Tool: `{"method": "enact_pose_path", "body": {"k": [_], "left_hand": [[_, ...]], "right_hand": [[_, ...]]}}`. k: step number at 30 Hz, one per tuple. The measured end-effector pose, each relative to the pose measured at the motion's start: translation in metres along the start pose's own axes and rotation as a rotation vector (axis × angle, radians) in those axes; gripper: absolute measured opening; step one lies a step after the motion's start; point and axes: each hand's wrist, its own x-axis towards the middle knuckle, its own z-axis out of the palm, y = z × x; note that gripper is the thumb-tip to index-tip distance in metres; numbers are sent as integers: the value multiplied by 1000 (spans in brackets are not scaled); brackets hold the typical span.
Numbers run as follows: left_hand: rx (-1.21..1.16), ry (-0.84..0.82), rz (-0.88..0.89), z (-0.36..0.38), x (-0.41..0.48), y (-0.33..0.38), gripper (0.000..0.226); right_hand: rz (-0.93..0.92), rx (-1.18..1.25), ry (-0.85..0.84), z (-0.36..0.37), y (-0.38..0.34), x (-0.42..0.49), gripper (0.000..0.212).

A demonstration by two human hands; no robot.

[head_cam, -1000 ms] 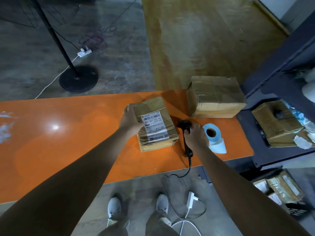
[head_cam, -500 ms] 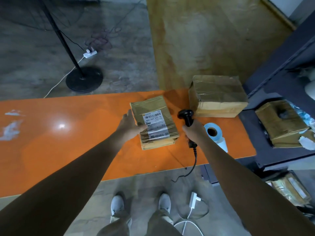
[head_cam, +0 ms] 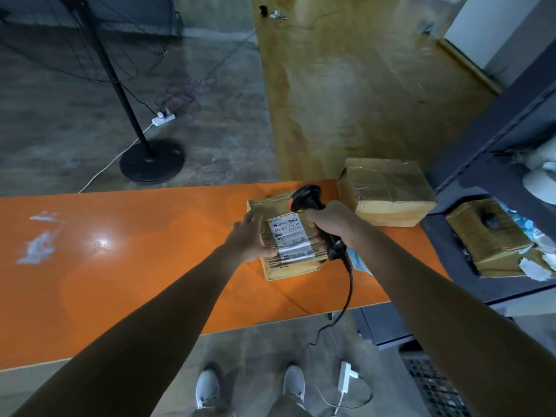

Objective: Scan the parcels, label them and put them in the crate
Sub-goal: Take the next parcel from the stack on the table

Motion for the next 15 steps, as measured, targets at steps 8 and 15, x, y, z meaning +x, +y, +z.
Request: {"method": "enact_pose_path", "body": {"k": [8, 15], "left_hand": [[34, -19, 33, -11, -16, 6, 97], [30, -34, 52, -16, -19, 8, 104]], "right_hand": [[27, -69, 7, 10, 1, -4, 30], [53, 27, -6, 13, 0, -9, 22]]}}
